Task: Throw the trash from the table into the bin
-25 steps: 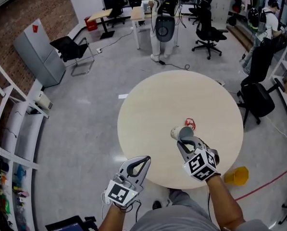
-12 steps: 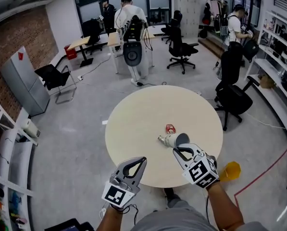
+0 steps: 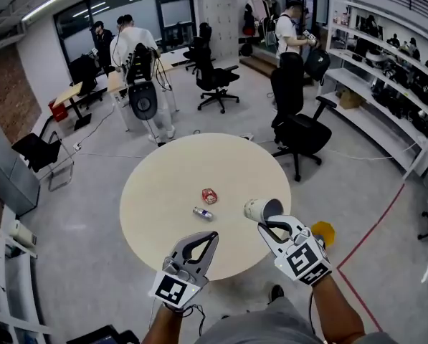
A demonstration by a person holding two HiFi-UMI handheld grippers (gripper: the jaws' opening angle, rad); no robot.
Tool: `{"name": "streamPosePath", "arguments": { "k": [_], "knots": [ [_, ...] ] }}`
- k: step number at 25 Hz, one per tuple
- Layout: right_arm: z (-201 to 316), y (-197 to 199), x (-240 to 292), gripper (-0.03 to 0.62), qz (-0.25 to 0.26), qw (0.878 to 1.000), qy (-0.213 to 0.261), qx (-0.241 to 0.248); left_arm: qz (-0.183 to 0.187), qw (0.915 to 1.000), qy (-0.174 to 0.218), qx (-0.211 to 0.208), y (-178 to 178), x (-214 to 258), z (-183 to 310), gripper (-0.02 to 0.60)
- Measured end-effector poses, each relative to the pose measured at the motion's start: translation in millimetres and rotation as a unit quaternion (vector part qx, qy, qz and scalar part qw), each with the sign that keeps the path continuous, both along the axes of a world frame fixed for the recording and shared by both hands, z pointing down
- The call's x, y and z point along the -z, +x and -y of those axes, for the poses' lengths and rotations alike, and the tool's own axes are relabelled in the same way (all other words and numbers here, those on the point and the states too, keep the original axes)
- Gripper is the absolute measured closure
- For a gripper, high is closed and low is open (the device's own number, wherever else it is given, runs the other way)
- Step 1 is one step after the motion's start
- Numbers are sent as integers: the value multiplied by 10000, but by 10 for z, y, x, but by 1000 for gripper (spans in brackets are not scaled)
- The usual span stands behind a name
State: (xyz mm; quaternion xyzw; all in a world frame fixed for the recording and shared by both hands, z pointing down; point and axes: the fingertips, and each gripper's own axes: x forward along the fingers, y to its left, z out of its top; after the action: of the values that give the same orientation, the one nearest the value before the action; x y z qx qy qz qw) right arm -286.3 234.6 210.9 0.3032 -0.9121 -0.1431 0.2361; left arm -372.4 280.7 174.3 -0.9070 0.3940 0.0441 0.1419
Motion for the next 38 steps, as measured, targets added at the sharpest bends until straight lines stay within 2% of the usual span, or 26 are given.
{"name": "streamPosePath", "arguments": {
  "k": [5,10,16,19,23,28,33,35,38],
  "knots": [
    [99,676,-72,571,248,9982,-112,-540,56,9985,-90,-536,637,-77,276,538],
    [169,1631,-334,571,357,9935,-348,-1022,109,9932,-259,-1134,1649,-304,603,538],
    [405,2837,-850,571,509,9821,-722,-1662,211,9809,-529,-1860,2981,-748,1030,538],
    [555,3342,-1025,571,592,9762,-827,-1913,383,9737,-696,-2133,3546,-989,1261,538],
    [763,3958,-1289,571,653,9668,-1041,-2240,437,9650,-808,-2455,4215,-1219,1580,538],
    [1069,4547,-1754,571,803,9540,-1351,-2554,585,9533,-954,-2806,4854,-1636,1930,538],
    [1478,5003,-2541,571,978,9404,-1701,-2777,873,9420,-1197,-3013,5354,-2431,2311,538],
    [1646,5178,-2874,571,1078,9346,-1822,-2860,1101,9357,-1233,-3117,5548,-2827,2435,538],
    [1855,5438,-3397,571,1152,9266,-2014,-2960,1759,9197,-1152,-3315,5792,-3447,2580,538]
  ]
}}
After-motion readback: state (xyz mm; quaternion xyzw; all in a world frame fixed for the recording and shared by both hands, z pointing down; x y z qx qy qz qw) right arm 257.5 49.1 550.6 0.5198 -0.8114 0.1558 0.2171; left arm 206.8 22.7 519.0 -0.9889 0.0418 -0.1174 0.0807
